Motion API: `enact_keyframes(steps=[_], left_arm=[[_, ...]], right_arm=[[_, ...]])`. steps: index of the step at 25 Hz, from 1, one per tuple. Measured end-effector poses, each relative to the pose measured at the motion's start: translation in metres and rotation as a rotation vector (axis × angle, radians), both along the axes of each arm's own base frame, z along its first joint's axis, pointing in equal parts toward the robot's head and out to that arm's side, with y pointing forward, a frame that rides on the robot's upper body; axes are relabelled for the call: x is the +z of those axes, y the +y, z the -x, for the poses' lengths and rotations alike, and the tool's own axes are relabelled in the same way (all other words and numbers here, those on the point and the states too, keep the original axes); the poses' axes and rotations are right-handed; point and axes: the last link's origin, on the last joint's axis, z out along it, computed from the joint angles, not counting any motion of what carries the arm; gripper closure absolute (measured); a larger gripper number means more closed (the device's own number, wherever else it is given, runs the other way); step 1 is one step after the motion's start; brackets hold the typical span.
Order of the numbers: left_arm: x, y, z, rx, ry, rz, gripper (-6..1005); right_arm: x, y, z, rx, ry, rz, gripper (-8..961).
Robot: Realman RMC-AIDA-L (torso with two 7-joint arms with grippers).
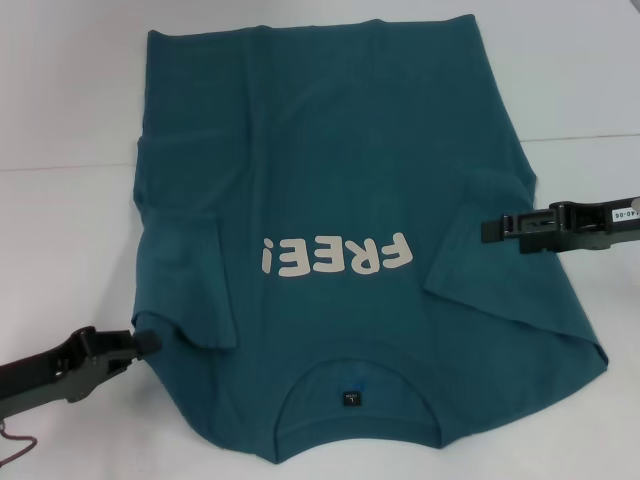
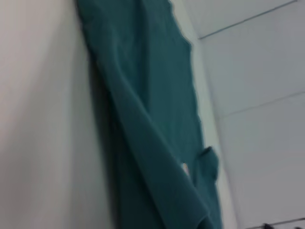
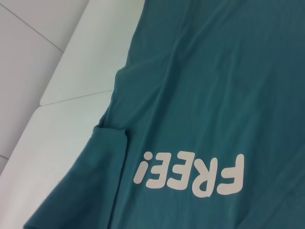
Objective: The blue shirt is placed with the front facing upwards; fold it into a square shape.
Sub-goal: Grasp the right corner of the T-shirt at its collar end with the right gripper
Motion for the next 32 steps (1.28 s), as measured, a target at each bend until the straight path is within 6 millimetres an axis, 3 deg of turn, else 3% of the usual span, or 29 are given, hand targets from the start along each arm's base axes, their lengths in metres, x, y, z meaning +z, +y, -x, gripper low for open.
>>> enact_keyframes(steps=[12,25,32], left_arm=[[0.005,-0.003,0.001,-0.020,-0.019,-0.026,968],[0.005,-0.003,0.003,-0.010,-0.012,-0.031,968],[0.004,-0.001,0.003,-0.005,-0.008,-0.035,969]], right_arm=[[0.004,-0.003,-0.006,-0.008,-0.025,0.009,11],[0.040,-0.040,-0.057,-0.147,-0.110,0.064,12],[0.041,-0.054,-0.076,-0.236,-0.173,0.110,12]])
